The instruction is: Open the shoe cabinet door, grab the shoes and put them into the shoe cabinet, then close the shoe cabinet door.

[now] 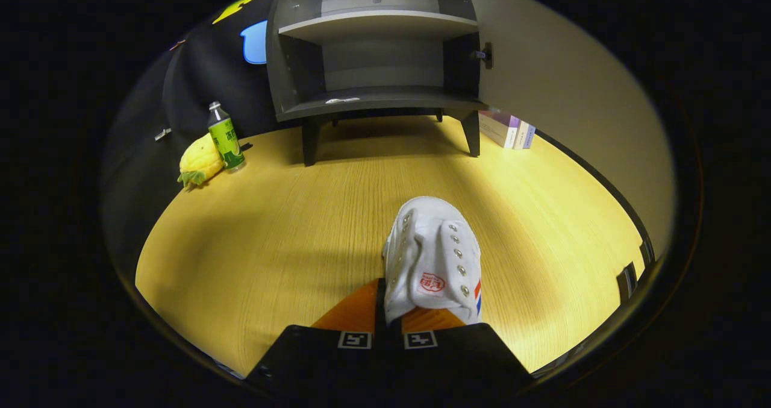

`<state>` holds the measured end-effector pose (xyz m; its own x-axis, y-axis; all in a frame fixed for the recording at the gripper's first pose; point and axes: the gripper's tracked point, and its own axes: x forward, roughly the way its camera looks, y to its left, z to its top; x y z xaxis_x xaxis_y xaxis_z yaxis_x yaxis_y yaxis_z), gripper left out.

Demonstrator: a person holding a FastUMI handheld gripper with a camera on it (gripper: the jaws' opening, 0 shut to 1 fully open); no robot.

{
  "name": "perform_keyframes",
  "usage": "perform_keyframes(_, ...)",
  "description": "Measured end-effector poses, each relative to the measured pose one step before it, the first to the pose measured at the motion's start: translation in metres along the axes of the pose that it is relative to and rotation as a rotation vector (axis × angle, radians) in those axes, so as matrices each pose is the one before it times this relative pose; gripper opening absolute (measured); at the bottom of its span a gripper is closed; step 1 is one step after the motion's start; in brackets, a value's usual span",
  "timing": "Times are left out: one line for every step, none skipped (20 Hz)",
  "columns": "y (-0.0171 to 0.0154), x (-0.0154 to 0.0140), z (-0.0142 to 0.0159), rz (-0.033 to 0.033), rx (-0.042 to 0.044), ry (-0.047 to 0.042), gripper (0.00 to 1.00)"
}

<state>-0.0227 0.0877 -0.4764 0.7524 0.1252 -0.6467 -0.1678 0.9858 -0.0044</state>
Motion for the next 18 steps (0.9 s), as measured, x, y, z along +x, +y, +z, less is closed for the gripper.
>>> perform_keyframes(-0.00028, -0.00173, 0.00716, 0.00083, -0.0028, -0.01472, 0.05)
perform_keyframes(0.00033, -0.00311, 0.00667, 0.00392, -0.00486, -0.00987, 0.05)
perform_keyframes(0.00164, -0.00357, 0.00659, 0.00583, -0.00289, -0.00917, 0.05)
perform_keyframes(0.00188, -0.00373, 0.00923, 0.00416, 0.00243, -0.0087, 0.05)
perform_keyframes(0.00272, -0.00394, 0.01198, 0.0027, 0.00276, -0.01683, 0.05)
perform_keyframes(0.00179, -0.0069, 0.01627, -0.00007, -0.00123, -0.02552, 0.05)
perform_keyframes(0.00279, -0.0077, 0.01788, 0.00054, -0.00695, -0.02661, 0.05)
perform_keyframes(0.00236, -0.0066, 0.02115, -0.00139, -0.00942, -0.02852, 0.05)
perform_keyframes(0.00304, -0.00682, 0.02325, -0.00208, -0.0072, -0.032, 0.05)
perform_keyframes(0.00229, -0.00534, 0.02499, -0.00488, -0.00587, -0.03062, 0.05)
perform_keyframes(0.00195, -0.00425, 0.02573, -0.00595, -0.00291, -0.0294, 0.05)
perform_keyframes(0.00082, -0.00307, 0.02446, -0.0076, 0.00124, -0.02853, 0.05)
perform_keyframes(0.00315, -0.00063, 0.02276, -0.00288, 0.00283, -0.02265, 0.05)
perform_keyframes(0.00257, 0.00082, 0.02151, -0.00013, 0.00416, -0.02435, 0.05)
perform_keyframes(0.00179, -0.00126, 0.02049, 0.002, 0.00316, -0.01655, 0.05)
perform_keyframes(0.00135, 0.00097, 0.01987, 0.00164, -0.00203, -0.01832, 0.05)
perform_keyframes(0.0012, 0.00336, 0.02152, 0.00279, -0.00315, -0.02122, 0.05)
perform_keyframes(0.00115, 0.00606, 0.01848, 0.0035, -0.00399, -0.0167, 0.05)
